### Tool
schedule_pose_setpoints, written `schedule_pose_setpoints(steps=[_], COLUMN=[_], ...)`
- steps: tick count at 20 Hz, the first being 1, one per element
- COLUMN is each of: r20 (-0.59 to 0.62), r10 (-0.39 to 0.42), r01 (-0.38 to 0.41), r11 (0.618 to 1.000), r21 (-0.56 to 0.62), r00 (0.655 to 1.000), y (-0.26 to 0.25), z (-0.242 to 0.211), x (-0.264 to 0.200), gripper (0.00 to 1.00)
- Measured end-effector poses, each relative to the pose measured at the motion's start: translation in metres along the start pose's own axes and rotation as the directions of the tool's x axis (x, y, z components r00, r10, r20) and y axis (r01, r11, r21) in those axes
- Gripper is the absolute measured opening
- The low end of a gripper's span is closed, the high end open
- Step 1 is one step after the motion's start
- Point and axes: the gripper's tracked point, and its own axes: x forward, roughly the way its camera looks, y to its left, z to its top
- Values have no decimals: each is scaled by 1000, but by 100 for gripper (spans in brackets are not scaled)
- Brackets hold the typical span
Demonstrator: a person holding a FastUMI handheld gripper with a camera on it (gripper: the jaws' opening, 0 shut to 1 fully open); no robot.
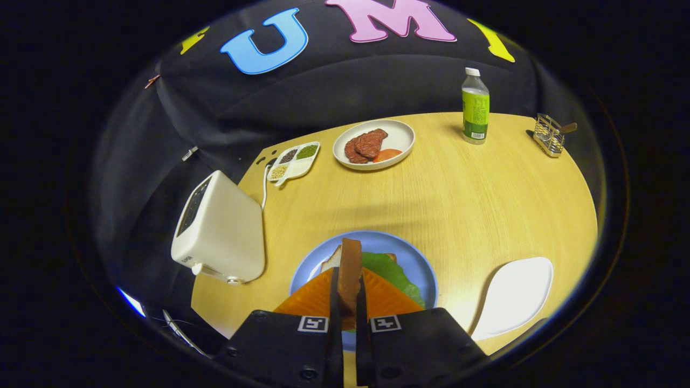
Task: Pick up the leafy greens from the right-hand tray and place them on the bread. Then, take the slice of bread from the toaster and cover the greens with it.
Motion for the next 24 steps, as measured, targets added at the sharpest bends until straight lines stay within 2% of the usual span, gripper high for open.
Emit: schedule_pose_setpoints(steps=[2,5,6,7,9,14,19,22,24], r20=[-29,-83,-110,-130,-147,-60,66,137,184], r10=[-16,-47,-47,-51,-55,-23,11,14,17], r01=[15,41,37,35,30,13,2,18,32], r11=[1000,997,995,992,986,985,983,973,965], r21=[-19,-72,-94,-120,-166,-173,-185,-231,-260], r00=[999,995,993,990,988,998,998,991,983], y=[-12,-31,-34,-40,-48,-51,-47,-43,-36], z=[-7,-18,-25,-31,-35,-12,20,39,52], x=[3,9,10,12,12,-5,-45,-74,-94], gripper=[18,40,55,56,67,76,80,97,99])
